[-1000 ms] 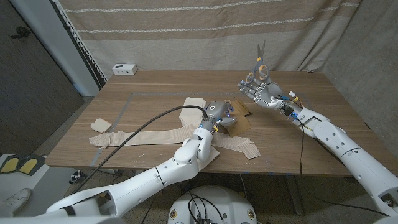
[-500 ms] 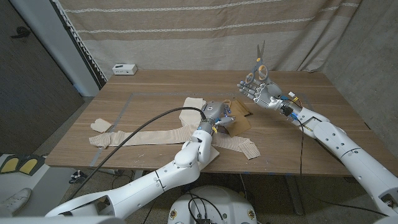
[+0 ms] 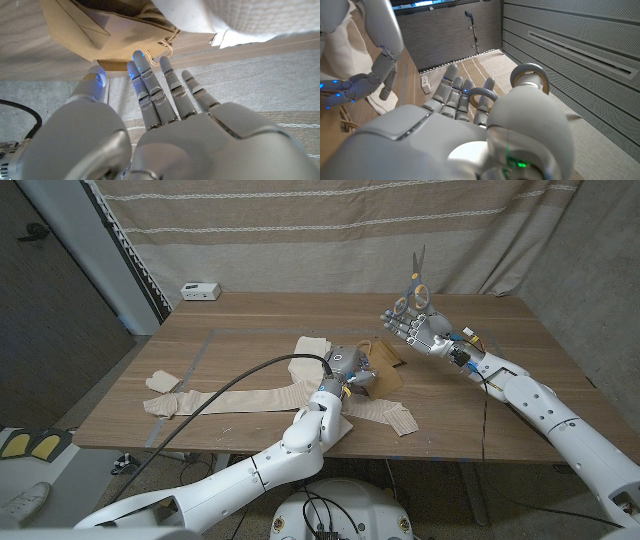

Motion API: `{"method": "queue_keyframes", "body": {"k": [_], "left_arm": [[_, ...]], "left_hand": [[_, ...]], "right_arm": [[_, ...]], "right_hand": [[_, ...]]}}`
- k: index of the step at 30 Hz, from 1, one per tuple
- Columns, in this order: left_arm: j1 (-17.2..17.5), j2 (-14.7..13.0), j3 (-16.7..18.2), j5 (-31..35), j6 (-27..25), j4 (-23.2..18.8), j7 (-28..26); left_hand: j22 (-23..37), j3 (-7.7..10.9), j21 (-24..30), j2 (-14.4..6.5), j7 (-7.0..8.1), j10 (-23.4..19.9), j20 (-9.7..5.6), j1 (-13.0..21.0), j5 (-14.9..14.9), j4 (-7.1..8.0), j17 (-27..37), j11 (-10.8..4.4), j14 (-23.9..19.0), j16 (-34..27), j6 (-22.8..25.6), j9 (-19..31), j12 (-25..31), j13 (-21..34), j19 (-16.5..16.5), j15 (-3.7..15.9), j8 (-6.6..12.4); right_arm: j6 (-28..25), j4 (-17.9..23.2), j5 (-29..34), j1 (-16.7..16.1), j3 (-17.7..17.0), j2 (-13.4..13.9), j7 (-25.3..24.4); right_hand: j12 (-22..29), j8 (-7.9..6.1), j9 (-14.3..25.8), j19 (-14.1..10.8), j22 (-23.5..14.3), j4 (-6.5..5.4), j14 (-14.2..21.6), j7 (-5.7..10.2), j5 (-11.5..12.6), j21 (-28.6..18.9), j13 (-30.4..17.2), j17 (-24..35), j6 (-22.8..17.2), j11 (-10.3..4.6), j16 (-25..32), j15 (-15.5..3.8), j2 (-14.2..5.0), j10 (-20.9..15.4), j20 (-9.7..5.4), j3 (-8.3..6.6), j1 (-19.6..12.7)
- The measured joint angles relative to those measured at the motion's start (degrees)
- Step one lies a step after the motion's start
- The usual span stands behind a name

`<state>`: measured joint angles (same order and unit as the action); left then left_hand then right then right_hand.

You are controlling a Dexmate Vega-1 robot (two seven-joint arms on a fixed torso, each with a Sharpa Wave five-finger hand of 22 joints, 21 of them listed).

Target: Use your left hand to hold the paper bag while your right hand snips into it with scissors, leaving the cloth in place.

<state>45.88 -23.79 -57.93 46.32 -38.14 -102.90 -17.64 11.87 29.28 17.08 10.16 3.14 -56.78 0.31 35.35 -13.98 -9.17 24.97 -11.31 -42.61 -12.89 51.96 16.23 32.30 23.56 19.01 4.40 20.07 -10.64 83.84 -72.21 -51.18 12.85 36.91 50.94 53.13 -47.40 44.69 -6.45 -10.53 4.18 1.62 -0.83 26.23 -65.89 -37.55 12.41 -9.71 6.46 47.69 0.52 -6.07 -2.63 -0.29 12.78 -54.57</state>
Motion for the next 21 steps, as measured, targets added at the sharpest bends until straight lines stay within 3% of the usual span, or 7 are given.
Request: {"method": "queue_keyframes", "body": {"k": [8, 12, 21], "left_arm": [[0.0, 0.5, -0.5, 0.2, -1.0, 0.1, 0.2], [0.0, 0.8, -0.7, 0.3, -1.3, 0.4, 0.0], [-0.1, 1.2, -1.1, 0.3, -1.7, 0.9, -0.7]], "left_hand": [[0.0, -0.23, 0.0, 0.1, -2.16, -4.5, -0.06, -0.6, 0.0, -0.24, -0.5, 0.99, -2.4, -1.2, 2.1, -2.2, -0.8, -2.8, 0.5, 0.52, -0.39], [0.0, -0.23, 0.0, 0.1, -3.33, -6.5, -0.55, -0.5, 0.0, -0.24, -0.8, 1.91, -4.0, -1.8, 1.2, -3.1, -1.6, -4.2, 1.0, 1.13, -1.51], [0.0, 0.60, 0.4, -0.3, 0.14, -10.1, -0.53, -0.2, 0.2, -0.36, -2.0, 2.73, -6.1, -2.2, -6.8, -4.6, -4.5, -8.3, 2.0, 1.62, -5.64]], "right_arm": [[-0.1, 0.0, 0.0, 0.0, 0.1, 0.0, -0.1], [-0.1, 0.0, 0.0, 0.1, 0.1, 0.0, -0.1], [-0.2, -0.1, -0.1, 0.0, 0.1, 0.0, -0.1]], "right_hand": [[-0.2, -0.05, 0.0, 0.0, 0.0, 0.00, 0.0, -0.10, 0.0, 0.0, 0.0, -0.2, 0.1, 0.01, 0.0, 0.00, 0.00, 0.0, 0.00, 0.00, 0.0], [0.1, -0.08, 0.0, 0.0, 0.0, 0.00, 0.0, -0.10, 0.0, 0.0, 0.0, -0.2, 0.1, 0.10, 0.0, 0.00, 0.00, 0.1, 0.00, 0.00, 0.0], [0.1, -0.09, 0.0, 0.0, 0.0, 0.00, 0.0, -0.18, 0.0, 0.0, 0.0, -0.2, 0.0, 0.10, 0.0, 0.00, 0.00, 0.1, 0.00, 0.00, 0.0]]}}
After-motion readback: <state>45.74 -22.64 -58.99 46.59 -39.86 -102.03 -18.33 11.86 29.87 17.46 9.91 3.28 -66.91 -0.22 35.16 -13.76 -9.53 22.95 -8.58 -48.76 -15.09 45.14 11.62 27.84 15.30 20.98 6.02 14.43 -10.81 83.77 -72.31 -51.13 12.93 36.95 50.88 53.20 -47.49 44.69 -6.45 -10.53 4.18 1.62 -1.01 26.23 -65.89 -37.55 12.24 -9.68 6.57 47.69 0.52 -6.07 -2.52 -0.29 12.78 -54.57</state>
